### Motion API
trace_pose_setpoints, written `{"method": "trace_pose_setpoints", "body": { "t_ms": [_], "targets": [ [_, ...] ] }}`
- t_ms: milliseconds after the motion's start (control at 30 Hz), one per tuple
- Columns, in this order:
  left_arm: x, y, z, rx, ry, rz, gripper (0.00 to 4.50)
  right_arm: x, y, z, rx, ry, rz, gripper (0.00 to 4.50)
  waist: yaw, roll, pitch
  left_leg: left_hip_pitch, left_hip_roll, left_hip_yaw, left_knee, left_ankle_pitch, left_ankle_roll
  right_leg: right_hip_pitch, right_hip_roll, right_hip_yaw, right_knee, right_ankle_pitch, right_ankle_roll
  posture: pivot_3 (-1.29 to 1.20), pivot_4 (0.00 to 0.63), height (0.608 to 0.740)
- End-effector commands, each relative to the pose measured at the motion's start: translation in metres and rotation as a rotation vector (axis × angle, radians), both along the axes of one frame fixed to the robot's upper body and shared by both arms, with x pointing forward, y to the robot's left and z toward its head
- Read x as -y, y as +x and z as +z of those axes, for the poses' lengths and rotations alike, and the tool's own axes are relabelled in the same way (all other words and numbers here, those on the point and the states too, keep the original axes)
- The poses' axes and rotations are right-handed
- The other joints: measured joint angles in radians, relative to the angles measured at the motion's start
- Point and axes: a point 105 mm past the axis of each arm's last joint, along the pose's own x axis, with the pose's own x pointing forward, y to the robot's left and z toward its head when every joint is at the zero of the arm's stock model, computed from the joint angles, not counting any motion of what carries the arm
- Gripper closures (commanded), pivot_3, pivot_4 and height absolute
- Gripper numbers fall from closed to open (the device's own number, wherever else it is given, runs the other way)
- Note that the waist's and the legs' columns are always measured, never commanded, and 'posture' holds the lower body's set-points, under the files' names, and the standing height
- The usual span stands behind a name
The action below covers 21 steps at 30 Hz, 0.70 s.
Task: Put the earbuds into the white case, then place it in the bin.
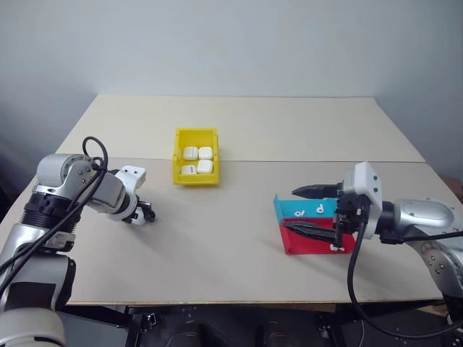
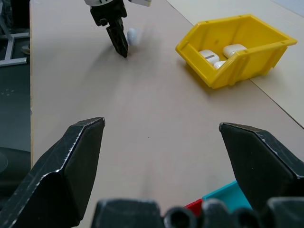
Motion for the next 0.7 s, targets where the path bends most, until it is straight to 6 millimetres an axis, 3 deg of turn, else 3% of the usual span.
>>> {"method": "trace_pose_setpoints", "body": {
  "t_ms": [33,233,400,533,700],
  "targets": [
    [-0.005,-0.001,0.004,0.024,0.024,0.007,1.72,0.002,-0.002,0.012,0.046,0.001,0.002,0.00,0.000,0.000,0.000,0.000,0.000,0.000,0.000,0.000,0.000,0.000,0.000,0.000,0.000,0.000,0.000,0.00,0.150,0.740],
    [-0.008,-0.007,0.040,0.274,-0.005,-0.030,1.73,0.004,0.000,0.012,0.052,0.007,-0.016,0.00,-0.003,-0.001,0.000,-0.001,0.000,0.000,0.000,0.000,-0.001,-0.001,0.000,0.000,0.000,0.000,0.000,0.00,0.150,0.740],
    [0.007,-0.015,0.092,0.808,-0.084,-0.185,1.73,0.006,0.003,0.012,0.062,0.024,-0.043,0.00,-0.001,0.000,0.000,0.000,0.000,0.001,0.000,0.001,-0.002,-0.001,-0.001,0.000,-0.001,0.000,0.000,0.00,0.150,0.740],
    [0.030,-0.021,0.117,1.087,-0.449,-0.316,1.73,0.003,0.007,0.013,0.076,0.051,-0.055,0.00,0.015,0.000,0.000,0.001,0.000,0.001,0.000,0.000,0.000,0.002,-0.001,-0.001,0.000,0.000,-0.001,0.00,0.150,0.740],
    [0.074,-0.035,0.135,1.163,-0.722,-0.712,1.73,0.002,0.006,0.016,0.107,0.050,-0.055,0.00,0.019,-0.001,0.000,0.000,0.000,0.001,0.001,-0.002,0.004,0.001,-0.001,-0.002,-0.001,0.000,-0.001,0.00,0.150,0.740]
  ]
}}
